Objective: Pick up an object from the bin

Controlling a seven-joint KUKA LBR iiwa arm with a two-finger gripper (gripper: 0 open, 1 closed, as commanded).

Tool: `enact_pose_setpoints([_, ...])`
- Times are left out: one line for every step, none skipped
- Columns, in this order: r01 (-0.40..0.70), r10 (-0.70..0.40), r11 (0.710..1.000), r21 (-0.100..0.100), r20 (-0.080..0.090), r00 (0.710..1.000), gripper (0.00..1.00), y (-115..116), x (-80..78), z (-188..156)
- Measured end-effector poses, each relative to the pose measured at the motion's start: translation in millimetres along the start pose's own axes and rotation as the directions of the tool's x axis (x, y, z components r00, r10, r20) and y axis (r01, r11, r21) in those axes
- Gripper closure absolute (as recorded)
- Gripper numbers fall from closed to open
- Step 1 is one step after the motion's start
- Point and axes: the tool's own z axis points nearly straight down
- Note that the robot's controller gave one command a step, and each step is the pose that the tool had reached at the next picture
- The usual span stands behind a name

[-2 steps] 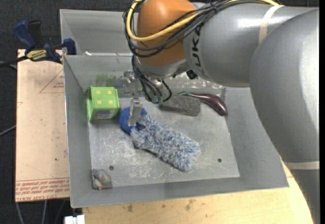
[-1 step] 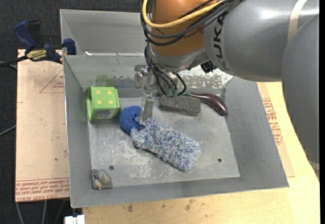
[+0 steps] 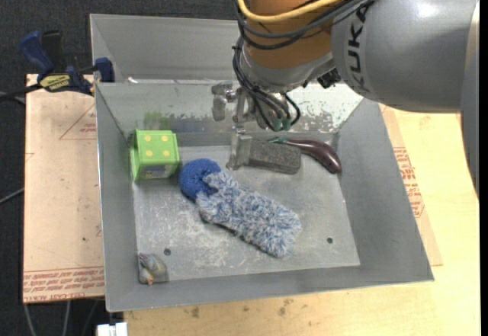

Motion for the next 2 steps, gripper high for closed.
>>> enact_pose_setpoints([0.107, -0.107, 0.994, 0.001, 0.003, 0.994, 0.0, -6, 0.7, 40])
enact_pose_setpoints([0.149, -0.149, 0.989, -0.001, -0.005, 0.989, 0.0, 0, 34.8, 105])
